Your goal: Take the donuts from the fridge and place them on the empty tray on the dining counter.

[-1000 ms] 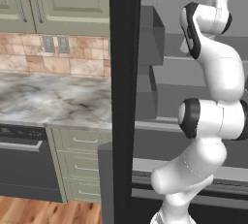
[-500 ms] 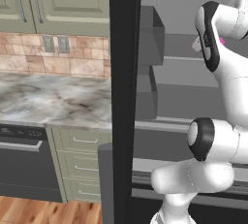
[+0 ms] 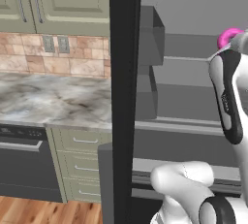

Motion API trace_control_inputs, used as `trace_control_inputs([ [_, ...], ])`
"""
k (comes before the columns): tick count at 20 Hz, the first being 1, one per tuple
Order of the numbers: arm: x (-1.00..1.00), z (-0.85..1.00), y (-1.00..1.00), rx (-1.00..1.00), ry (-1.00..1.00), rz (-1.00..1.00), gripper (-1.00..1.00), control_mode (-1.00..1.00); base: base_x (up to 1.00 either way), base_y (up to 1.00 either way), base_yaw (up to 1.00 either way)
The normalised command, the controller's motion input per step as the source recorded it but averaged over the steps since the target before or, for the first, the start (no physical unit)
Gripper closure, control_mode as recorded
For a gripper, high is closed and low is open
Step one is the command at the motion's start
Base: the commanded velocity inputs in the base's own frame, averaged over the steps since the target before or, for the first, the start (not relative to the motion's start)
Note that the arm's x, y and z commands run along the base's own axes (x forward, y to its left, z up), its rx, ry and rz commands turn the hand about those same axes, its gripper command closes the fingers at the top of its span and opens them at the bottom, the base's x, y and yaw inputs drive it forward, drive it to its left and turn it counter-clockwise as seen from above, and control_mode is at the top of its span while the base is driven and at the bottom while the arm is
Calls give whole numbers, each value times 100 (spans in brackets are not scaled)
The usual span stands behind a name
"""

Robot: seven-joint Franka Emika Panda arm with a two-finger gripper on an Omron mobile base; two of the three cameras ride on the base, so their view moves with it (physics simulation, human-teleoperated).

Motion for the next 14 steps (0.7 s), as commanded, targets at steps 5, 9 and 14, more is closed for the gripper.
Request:
trace_control_inputs([
  [5,-100,6,33,-8,-46,-8,100,-100,0,0,0],
  [9,-80,-1,38,0,-19,-3,100,-100,0,0,0],
  [14,-22,-13,14,6,15,1,100,-100,0,0,0],
])
